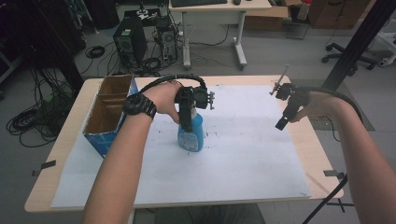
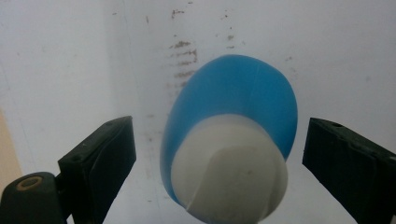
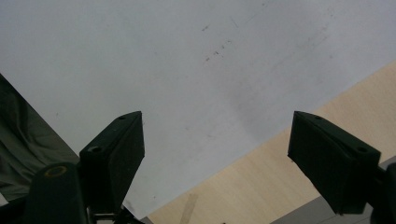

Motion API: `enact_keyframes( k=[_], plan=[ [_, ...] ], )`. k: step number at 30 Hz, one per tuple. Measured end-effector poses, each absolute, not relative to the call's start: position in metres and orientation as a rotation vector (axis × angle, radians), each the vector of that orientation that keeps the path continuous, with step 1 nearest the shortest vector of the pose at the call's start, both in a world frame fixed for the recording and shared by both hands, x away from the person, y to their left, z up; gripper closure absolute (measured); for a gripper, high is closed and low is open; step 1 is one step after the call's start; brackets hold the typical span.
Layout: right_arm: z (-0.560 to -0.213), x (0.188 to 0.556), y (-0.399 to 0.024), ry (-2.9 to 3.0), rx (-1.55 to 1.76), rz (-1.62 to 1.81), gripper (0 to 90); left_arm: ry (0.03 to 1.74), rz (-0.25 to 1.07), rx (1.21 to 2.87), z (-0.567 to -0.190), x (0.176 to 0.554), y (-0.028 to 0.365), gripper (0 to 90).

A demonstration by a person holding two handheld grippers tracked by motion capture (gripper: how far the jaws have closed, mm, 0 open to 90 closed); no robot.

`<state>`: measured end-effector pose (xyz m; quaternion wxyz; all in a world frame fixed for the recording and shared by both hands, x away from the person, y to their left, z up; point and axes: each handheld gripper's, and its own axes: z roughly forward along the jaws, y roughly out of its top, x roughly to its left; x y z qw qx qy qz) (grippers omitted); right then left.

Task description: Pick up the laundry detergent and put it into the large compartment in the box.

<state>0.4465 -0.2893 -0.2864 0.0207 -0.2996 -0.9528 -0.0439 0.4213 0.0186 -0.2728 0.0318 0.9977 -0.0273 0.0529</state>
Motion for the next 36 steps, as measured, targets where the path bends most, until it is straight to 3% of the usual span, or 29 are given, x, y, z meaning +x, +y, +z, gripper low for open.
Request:
enact_keyframes(
  k=[25, 36],
  plan=[
    [-0.292, 0.446, -0.292, -2.946, -0.937, -0.135, 18.6, -0.146, 0.165, 3.083, -0.292, 0.422, 0.015, 11.1],
    [-0.292, 0.446, -0.293, -2.950, -0.934, -0.140, 18.5, -0.168, 0.166, 3.084, -0.294, 0.423, 0.015, 16.0]
  ],
)
